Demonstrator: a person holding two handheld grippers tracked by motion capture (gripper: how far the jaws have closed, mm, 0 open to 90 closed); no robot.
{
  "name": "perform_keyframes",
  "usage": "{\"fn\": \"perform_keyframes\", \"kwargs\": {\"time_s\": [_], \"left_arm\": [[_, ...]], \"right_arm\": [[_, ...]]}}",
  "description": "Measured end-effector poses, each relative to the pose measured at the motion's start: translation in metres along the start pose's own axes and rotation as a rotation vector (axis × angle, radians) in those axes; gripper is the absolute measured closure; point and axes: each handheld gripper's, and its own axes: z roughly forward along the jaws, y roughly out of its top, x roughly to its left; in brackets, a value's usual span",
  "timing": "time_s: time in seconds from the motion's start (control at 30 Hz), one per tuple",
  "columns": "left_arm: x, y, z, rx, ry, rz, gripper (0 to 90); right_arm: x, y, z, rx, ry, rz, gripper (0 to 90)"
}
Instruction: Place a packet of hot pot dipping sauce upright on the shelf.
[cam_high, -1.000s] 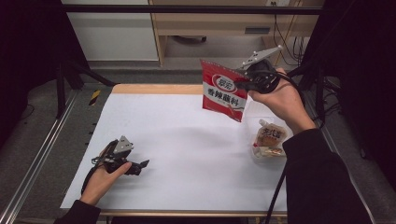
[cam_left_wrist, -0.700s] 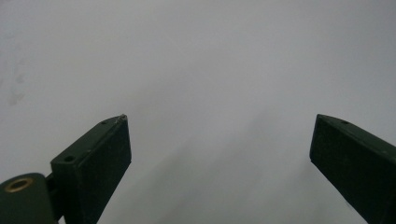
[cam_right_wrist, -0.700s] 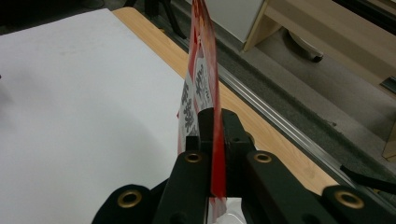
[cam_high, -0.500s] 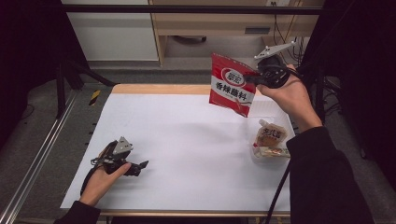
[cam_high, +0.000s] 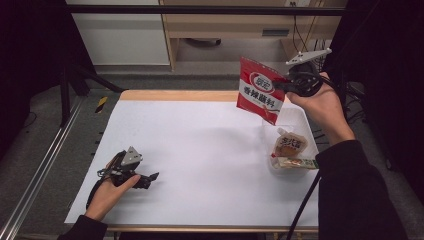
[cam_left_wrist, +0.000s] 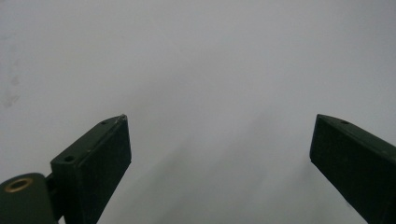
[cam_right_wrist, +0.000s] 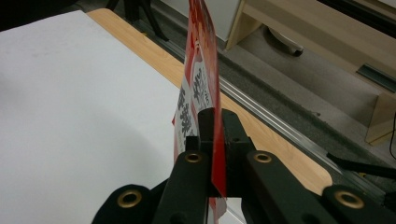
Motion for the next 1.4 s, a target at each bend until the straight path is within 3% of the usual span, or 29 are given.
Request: {"fn": "perform_keyframes", "kwargs": {"time_s": [0.83, 1.17, 1.4], "left_arm": [[0.001, -0.001, 0.001, 0.014, -0.004, 0.006, 5.2], [0.001, -0.002, 0.001, 0.018, -0.007, 0.002, 5.2], [0.001, -0.002, 0.002, 0.019, -0.006, 0.006, 5.2]], "right_arm": [[-0.036, -0.059, -0.030, 0.012, -0.055, 0.104, 89.8], [-0.044, -0.077, -0.030, 0.023, -0.063, 0.135, 89.8], [-0.044, -0.088, -0.022, 0.035, -0.057, 0.161, 89.8]]}}
